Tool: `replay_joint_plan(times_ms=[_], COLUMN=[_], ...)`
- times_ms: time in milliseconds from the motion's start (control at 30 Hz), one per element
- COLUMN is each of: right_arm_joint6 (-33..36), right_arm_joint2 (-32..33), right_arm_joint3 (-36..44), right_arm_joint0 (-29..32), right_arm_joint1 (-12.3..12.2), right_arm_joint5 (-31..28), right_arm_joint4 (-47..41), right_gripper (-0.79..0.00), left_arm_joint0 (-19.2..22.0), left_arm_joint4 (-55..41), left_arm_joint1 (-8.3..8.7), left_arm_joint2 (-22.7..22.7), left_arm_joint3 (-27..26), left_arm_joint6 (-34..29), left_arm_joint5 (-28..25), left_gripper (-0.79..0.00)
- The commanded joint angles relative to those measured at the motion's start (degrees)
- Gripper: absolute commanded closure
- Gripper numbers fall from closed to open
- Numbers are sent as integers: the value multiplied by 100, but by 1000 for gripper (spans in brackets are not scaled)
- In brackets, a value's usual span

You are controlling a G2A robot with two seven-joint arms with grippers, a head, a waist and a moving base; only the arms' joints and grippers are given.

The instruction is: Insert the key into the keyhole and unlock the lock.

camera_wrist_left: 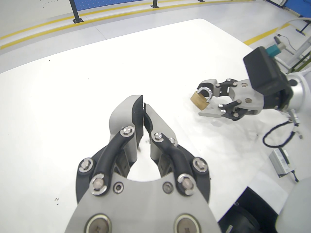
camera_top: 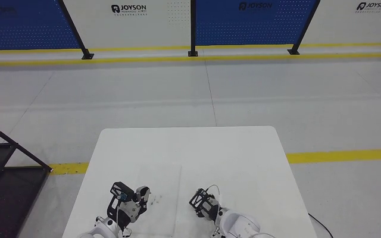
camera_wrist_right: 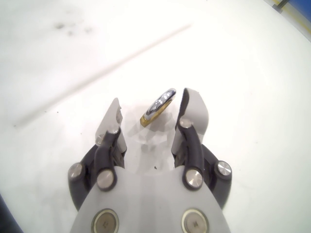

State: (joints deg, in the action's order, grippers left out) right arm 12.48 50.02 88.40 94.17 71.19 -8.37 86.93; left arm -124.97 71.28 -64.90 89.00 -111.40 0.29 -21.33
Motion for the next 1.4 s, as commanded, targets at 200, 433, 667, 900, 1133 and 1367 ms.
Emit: replay_joint_plan(times_ms=[200,433,667,900,1133,1367], right_arm_joint6=[-39,-356,-1261,-2448,-2722,-2722], right_arm_joint2=[-25,109,428,540,627,627], right_arm_joint3=[-87,135,620,835,789,789], right_arm_joint0=[-67,11,209,243,285,285], right_arm_joint1=[22,-23,-132,-178,-162,-162], right_arm_joint5=[113,52,-380,-1405,-1390,-1390], right_arm_joint4=[-74,-64,-196,-952,-1524,-1524], right_gripper=[0,0,0,0,0,0], left_arm_joint0=[0,0,3,-57,136,136], left_arm_joint4=[0,0,-264,-1123,-1825,-1825], left_arm_joint1=[0,0,-10,-14,39,39], left_arm_joint2=[0,0,-14,-73,-102,-102], left_arm_joint3=[0,0,15,168,359,359], left_arm_joint6=[0,0,220,858,181,181], left_arm_joint5=[0,0,-9,-769,-1595,-1595], left_gripper=[0,0,0,0,0,0])
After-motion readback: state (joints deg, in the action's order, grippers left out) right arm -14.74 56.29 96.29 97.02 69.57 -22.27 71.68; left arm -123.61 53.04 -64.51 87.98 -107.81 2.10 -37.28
